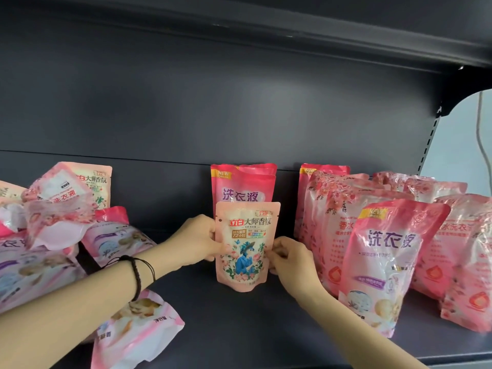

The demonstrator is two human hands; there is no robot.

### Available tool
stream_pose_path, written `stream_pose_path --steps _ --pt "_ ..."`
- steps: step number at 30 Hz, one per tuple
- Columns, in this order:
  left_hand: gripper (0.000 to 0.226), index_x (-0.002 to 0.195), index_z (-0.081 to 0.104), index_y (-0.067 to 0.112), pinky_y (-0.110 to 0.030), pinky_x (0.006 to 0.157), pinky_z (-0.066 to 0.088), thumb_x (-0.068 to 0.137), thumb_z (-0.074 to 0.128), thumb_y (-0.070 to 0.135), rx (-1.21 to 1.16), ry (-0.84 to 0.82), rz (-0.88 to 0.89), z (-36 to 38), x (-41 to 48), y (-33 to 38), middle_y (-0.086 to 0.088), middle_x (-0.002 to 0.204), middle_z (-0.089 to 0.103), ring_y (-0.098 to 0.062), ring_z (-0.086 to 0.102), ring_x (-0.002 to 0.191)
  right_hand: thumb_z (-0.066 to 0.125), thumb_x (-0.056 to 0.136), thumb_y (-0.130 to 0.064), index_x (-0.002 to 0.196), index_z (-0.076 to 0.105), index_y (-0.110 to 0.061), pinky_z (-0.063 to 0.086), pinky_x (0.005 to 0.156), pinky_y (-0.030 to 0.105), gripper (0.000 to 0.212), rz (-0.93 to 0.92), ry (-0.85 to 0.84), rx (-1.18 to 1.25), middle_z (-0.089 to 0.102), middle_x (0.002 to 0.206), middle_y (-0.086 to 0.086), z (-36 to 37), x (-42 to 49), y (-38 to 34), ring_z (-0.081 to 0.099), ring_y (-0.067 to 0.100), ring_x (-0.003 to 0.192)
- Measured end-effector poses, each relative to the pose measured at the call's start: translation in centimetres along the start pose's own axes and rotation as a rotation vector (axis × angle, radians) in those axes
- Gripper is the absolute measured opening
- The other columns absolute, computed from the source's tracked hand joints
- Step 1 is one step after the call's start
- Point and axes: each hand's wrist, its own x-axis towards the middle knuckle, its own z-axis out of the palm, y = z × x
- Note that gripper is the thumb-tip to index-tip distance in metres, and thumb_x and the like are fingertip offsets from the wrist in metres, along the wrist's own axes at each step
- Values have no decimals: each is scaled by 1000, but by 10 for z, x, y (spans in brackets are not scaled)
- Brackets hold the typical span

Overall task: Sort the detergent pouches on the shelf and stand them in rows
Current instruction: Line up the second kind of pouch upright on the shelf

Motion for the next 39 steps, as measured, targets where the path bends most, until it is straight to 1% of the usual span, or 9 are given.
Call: stream_pose_path --steps 6,10,14,18,21,24,28,34,39 --pt "26 108 68 7 -37 78 60 83 72 14 -13 46 -9 7 15 -4 -3 108 72 -15 68 97 57 95 -10 79 62 -25 60 75 41 22 50 26 49 71 86 -4 3 11 4 69 13 84" --pt "26 109 67 12 -28 73 60 85 70 23 51 3 -21 4 17 -5 1 103 72 -10 68 90 55 96 -13 86 62 -20 60 74 39 15 19 -21 -25 70 87 -4 -1 14 2 68 12 83" --pt "26 84 66 29 -17 46 41 87 59 53 500 -4 32 -4 6 2 14 66 63 -1 59 56 51 96 -22 82 62 -11 58 67 36 21 11 -138 -321 68 78 1 -10 14 -7 65 18 71" --pt "48 81 63 25 -25 58 43 87 42 68 976 36 113 -17 -6 8 10 77 65 -7 61 71 47 95 -30 62 51 -12 39 46 22 38 -25 -359 -711 52 59 -2 -24 13 -20 47 11 48" --pt "49 77 59 27 -27 58 39 85 39 71 1117 -12 199 -31 -25 11 12 70 59 -8 59 71 45 95 -44 63 49 -16 36 46 22 43 -98 -444 -956 52 62 -4 -33 9 -33 48 10 52" --pt "47 79 56 31 -26 57 36 80 36 73 1159 34 272 -50 -49 7 14 68 55 -4 55 72 46 90 -58 84 64 -17 41 54 24 46 -142 -422 -1085 65 82 -4 -41 1 -46 60 14 68" --pt "44 72 50 33 -22 58 34 79 34 73 1181 117 282 -71 -82 -4 15 74 58 -3 53 71 45 90 -61 88 58 -21 48 65 28 42 -180 -453 -1126 66 96 -5 -43 -12 -67 64 17 83" --pt "28 94 60 35 -9 69 37 90 47 59 994 95 247 -102 -119 -38 19 93 62 3 55 87 38 93 -61 111 62 -18 51 82 35 53 -201 -541 -1109 61 113 -1 -2 -32 -104 59 23 99" --pt "30 88 66 37 -20 79 47 84 49 61 742 76 146 -146 -149 -73 16 91 67 2 60 87 41 94 -55 88 67 -13 49 72 33 50 -214 -615 -830 66 85 1 62 -36 -138 61 19 79"
